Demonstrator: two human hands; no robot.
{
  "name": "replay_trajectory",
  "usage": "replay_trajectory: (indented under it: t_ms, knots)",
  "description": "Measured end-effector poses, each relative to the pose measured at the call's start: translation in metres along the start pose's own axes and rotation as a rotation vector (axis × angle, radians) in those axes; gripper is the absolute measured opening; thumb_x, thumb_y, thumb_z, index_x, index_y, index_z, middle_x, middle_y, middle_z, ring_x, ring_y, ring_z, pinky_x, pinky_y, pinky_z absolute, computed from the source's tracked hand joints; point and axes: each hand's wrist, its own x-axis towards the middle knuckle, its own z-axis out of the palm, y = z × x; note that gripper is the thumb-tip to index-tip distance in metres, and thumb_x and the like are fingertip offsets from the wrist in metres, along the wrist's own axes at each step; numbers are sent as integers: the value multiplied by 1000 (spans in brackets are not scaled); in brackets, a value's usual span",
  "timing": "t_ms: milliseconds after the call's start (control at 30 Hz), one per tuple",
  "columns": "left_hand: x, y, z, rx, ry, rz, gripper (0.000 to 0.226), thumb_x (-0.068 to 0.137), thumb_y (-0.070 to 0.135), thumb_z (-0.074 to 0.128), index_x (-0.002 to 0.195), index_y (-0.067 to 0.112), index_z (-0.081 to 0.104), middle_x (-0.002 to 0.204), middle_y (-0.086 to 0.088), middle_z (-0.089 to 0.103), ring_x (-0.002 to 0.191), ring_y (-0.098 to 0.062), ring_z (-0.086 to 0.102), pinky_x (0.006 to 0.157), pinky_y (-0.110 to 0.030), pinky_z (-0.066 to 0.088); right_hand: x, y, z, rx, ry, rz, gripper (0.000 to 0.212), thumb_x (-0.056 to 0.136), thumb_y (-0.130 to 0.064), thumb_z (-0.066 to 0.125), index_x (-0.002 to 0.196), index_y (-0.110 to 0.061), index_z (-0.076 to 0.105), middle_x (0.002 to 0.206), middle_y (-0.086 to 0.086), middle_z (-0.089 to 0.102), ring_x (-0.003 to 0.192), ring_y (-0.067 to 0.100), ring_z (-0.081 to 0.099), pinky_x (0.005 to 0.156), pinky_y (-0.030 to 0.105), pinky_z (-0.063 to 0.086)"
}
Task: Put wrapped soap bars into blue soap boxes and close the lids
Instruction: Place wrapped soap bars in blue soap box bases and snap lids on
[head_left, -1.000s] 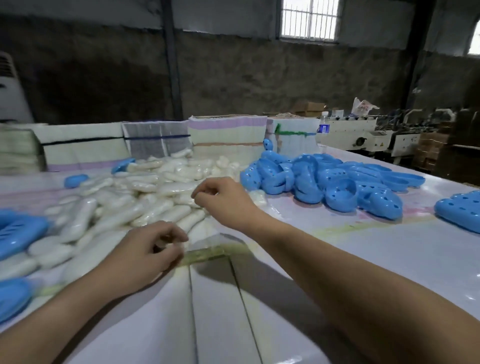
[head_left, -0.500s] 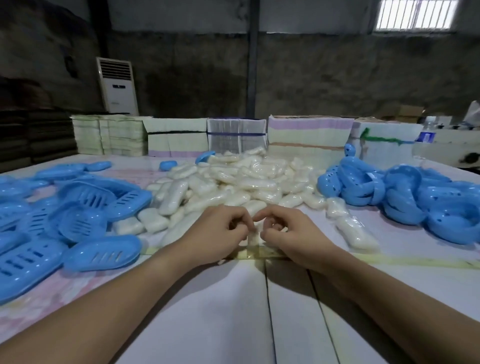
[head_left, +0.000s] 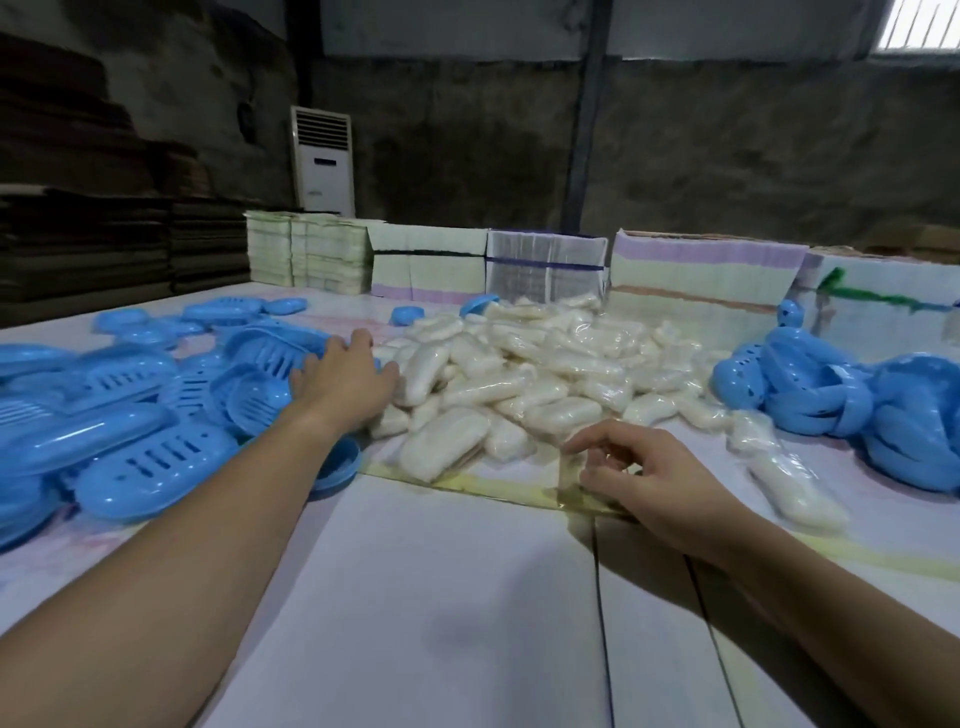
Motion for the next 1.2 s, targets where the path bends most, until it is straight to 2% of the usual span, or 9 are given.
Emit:
replay_trajectory:
  t_ms: [67,200,367,533,667,733,867,1033,1200]
  knots:
    - [2,-4,7,68,-78,-22,58,100,58,34,148,25,30,154,-15,31,134,-46,39,104,-53,36,0,1,0,2,-1,2,25,87,-8,64,99,-29,71,88,11,66,68,11,54,61,13,41]
    - [4,-8,6,91,-35,-7,43,101,51,36,138,31,39,146,-12,38,127,-43,44,100,-53,36,1,4,1,21,-7,-5,26,87,-7,64,98,-29,71,87,12,66,77,19,57,63,17,44]
    - [10,-14,9,40,-94,-105,45,100,51,33,144,42,32,147,-12,35,124,-44,47,107,-58,26,3,9,1,47,4,-14,26,86,-6,65,95,-30,72,82,6,66,77,22,57,64,18,45]
    - [10,-6,8,-21,123,-5,39,99,46,41,137,40,42,137,-6,38,114,-39,49,99,-52,28,4,14,2,38,-3,-23,25,85,-10,68,91,-34,72,77,-8,63,76,17,58,68,19,46]
    - [-3,22,0,-340,242,126,40,96,46,52,135,48,41,139,3,34,117,-30,47,96,-40,25,6,17,-1,58,15,-15,26,83,-9,68,90,-34,73,74,-11,63,75,18,58,66,18,46]
    - [-15,40,-6,-587,190,185,46,93,42,57,134,51,39,133,7,35,112,-21,49,104,-39,34,6,17,-1,63,15,-8,26,83,-9,68,90,-34,73,75,-9,63,76,19,58,66,18,46]
    - [-53,72,-11,-824,104,353,59,89,32,66,137,51,37,126,11,42,97,-1,51,80,-25,46,6,19,-2,57,24,-6,25,84,-9,68,92,-32,72,77,-5,63,73,17,57,63,14,44]
    - [-87,98,-2,-1146,-228,461,60,84,39,76,135,47,44,124,10,53,106,-14,63,82,-25,56,9,16,-2,239,131,23,20,87,-25,71,105,-33,67,74,-16,59,67,2,53,60,14,43]
    - [-96,101,12,-1227,-455,478,70,72,38,81,132,47,48,123,7,53,99,-12,71,86,-33,61,8,15,-5,263,69,51,49,80,-44,73,123,-49,52,112,-10,66,98,4,65,74,21,53]
